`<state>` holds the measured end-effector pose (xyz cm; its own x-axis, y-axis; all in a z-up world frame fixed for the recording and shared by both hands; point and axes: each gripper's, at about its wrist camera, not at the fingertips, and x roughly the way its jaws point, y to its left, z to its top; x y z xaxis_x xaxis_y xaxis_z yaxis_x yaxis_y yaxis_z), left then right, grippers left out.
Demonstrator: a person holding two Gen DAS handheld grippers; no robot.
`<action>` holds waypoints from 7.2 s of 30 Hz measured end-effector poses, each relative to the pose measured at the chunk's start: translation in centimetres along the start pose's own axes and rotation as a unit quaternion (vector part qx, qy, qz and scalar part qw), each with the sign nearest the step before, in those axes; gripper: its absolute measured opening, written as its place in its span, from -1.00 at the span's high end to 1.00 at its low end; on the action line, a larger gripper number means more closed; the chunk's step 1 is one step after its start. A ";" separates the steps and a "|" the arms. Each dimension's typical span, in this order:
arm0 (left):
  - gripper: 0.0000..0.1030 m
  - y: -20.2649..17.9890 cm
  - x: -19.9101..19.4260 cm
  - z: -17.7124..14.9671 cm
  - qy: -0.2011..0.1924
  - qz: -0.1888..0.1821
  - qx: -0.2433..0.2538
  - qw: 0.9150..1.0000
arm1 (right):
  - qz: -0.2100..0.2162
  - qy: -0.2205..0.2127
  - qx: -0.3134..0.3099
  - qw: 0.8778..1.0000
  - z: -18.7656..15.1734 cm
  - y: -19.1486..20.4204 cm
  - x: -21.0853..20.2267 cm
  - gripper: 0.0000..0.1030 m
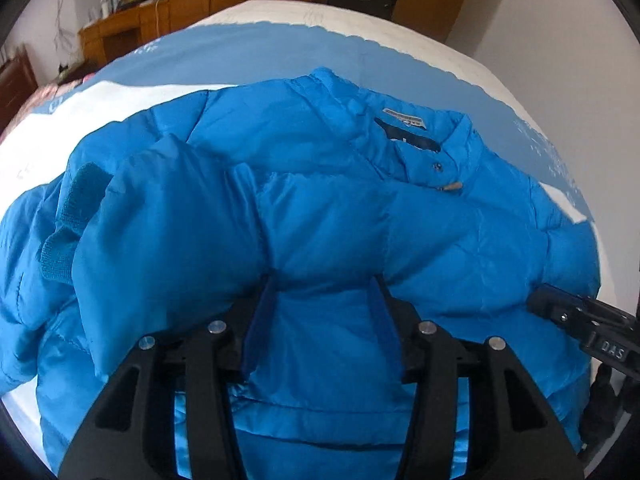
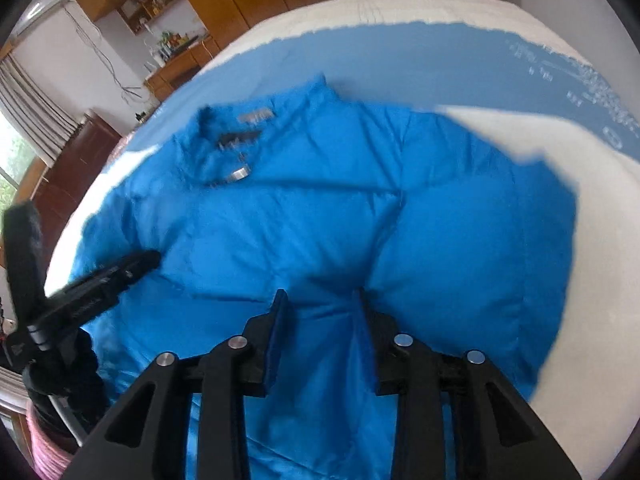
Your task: Fold large clothes
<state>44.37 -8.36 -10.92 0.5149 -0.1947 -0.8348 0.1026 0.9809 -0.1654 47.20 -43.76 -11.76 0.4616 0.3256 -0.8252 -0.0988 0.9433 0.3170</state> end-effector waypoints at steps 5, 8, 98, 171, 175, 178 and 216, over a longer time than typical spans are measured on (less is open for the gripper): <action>0.05 -0.3 0.0 0.2 -0.005 0.009 -0.001 1.000 | -0.004 0.004 0.007 1.000 0.2 0.1 -0.2 0.37; 0.04 -0.4 -1.6 0.6 -0.006 -0.006 -0.025 1.000 | 0.019 0.002 0.011 1.000 0.3 0.6 -1.6 0.33; 0.69 -5.8 -4.9 0.6 -0.060 -0.052 0.025 0.997 | -0.070 -0.011 0.002 0.997 -2.7 -2.4 -8.2 -0.06; -0.24 1.2 -6.6 0.6 -0.041 0.007 0.014 0.999 | 0.000 -0.038 -0.025 0.999 0.7 5.4 -7.4 0.49; -0.23 1.0 -3.9 -0.8 -0.027 0.029 0.025 0.999 | -0.016 -0.023 -0.023 0.999 0.0 5.7 -3.1 0.49; -0.24 1.1 -3.2 -1.6 -0.032 0.031 0.040 0.998 | -0.028 -0.015 -0.035 0.999 -1.2 5.5 -0.8 0.55; -0.53 7.8 -19.2 -10.1 -0.101 0.060 0.023 0.993 | 0.062 -0.067 -0.073 0.993 -12.6 2.9 -16.1 0.19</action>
<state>26.69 3.08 -1.52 0.6855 -0.0775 -0.7239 0.0666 0.9968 -0.0436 28.38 -45.46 -3.47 0.5508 0.4369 -0.7112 -0.2844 0.8993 0.3323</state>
